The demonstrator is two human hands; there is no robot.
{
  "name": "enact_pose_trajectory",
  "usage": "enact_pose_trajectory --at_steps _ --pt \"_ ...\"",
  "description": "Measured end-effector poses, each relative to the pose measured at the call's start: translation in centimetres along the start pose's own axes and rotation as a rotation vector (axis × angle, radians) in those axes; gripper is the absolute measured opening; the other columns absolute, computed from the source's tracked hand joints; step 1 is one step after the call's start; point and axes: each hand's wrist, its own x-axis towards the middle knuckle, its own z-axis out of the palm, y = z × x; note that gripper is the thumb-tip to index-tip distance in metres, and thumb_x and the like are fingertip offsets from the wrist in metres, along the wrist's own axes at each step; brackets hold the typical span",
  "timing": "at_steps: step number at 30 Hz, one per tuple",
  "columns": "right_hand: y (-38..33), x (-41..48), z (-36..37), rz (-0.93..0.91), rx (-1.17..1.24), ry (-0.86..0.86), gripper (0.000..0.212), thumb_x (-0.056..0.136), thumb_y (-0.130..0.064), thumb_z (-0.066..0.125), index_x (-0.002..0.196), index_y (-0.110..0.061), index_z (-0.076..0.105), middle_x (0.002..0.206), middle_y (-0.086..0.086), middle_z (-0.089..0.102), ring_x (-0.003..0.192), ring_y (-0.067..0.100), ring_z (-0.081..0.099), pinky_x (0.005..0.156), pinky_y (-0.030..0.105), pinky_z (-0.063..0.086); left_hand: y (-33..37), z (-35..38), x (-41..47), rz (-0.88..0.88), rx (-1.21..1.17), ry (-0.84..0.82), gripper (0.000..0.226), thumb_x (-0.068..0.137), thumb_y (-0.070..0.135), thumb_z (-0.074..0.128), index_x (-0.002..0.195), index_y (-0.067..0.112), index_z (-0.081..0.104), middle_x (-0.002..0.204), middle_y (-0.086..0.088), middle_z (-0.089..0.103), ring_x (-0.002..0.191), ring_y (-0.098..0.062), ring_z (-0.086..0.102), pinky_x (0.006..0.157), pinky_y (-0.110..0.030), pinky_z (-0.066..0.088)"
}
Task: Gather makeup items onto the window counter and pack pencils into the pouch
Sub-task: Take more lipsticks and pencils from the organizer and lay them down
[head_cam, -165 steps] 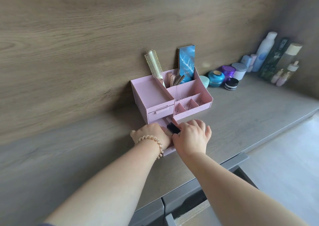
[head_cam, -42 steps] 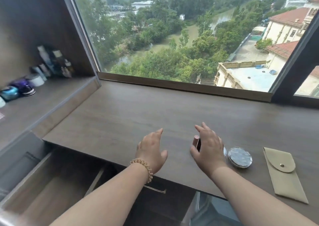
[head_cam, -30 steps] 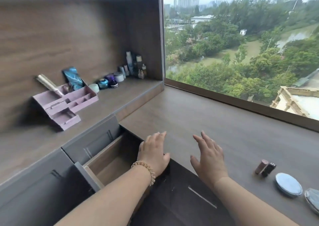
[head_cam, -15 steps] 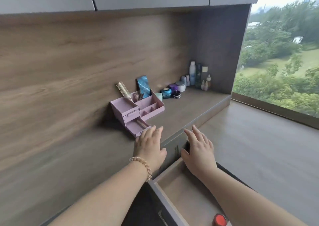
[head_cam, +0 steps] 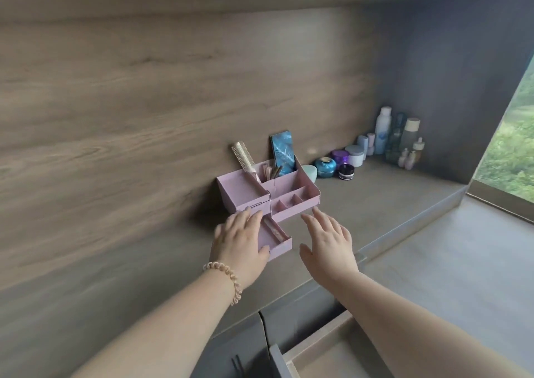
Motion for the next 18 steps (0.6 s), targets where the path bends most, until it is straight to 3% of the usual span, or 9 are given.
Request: enact_pose_trajectory --at_steps 7,14,18 --pt "2.7 11.3 3.7 -0.083 0.050 -0.025 0.057 0.089 -0.031 0.048 0.143 -0.027 0.031 0.150 -0.006 0.035 0.139 0.016 0.028 0.111 0.036 0.019 1.5 4.2 8.1 -0.088 0.033 -0.021 0.073 0.092 0.044 0.043 0.150 0.028 0.001 0.161 0.003 -0.003 0.147 -0.016 -0.004 0.117 -0.040 0.004" --pt "3.6 20.2 6.0 -0.092 0.011 0.006 0.051 0.089 -0.032 0.049 0.139 -0.028 0.036 0.136 -0.001 0.051 0.131 0.022 0.037 0.106 0.039 0.023 -0.2 6.8 14.3 -0.163 0.098 -0.016 0.076 0.092 0.052 0.039 0.150 0.025 -0.003 0.160 0.002 -0.008 0.147 -0.016 -0.009 0.117 -0.041 -0.001" --pt "4.0 23.5 7.9 -0.134 -0.005 0.031 0.045 0.090 -0.030 0.049 0.135 -0.027 0.041 0.134 -0.002 0.052 0.129 0.022 0.037 0.105 0.040 0.024 -1.1 8.8 15.9 -0.192 0.073 -0.022 0.077 0.091 0.054 0.038 0.150 0.023 0.000 0.161 0.000 -0.004 0.147 -0.017 -0.006 0.118 -0.041 0.009"
